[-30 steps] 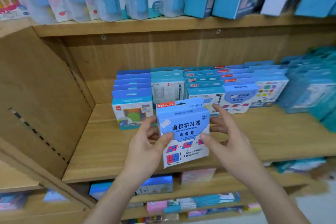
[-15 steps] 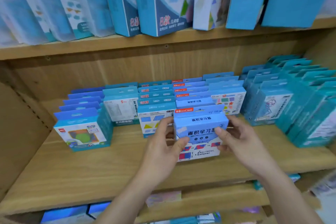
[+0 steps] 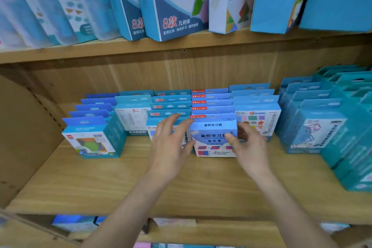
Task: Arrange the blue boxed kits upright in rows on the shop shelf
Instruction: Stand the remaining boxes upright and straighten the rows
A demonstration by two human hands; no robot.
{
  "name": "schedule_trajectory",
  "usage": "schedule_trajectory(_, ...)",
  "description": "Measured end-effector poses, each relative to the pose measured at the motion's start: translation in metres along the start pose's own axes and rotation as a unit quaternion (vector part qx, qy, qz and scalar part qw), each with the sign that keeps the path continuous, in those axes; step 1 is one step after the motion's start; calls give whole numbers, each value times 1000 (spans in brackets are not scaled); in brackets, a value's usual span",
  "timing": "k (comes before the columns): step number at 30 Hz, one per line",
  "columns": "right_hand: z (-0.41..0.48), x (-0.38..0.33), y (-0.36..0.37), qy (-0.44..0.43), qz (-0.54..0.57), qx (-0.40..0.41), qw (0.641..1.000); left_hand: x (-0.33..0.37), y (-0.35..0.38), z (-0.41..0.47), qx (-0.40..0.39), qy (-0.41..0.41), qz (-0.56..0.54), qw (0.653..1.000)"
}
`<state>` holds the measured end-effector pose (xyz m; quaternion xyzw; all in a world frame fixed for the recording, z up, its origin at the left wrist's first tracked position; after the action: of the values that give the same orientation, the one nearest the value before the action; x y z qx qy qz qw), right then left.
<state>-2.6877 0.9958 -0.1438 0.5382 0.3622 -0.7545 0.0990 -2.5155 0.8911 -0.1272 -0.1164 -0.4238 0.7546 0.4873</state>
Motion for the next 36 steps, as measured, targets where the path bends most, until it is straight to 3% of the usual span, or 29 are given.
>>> schedule_trajectory(5, -8, 5, 6, -24, -8, 13, 1000, -1, 9, 1, -56, -6, 72, 996)
schedule_trajectory(11, -3, 2, 5, -29, -89, 5, 996, -7, 10, 1, -17, 18, 96, 995)
schedule_trajectory(15, 1, 0, 5, 10, -103, -43, 994, -21, 3, -1, 17, -35, 95, 995)
schedule_trajectory(23, 7, -6, 8, 32, -110, -81, 990, -28, 12, 1, 6, -31, 51, 998)
schedule_trajectory(36, 4, -6, 2, 6, -140, -84, 987, -19, 14, 1, -9, -47, 124, 991)
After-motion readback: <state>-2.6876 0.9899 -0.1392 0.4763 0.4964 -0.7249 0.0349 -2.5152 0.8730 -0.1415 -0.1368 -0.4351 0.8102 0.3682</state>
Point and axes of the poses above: each hand's wrist, its own z-axis towards the middle knuckle, its own y-axis out of the palm, x = y × z, the point moved 1 cm from there along z, towards the middle knuckle, and after that the axes turned 8 degrees about y, right-handed, at the moved point
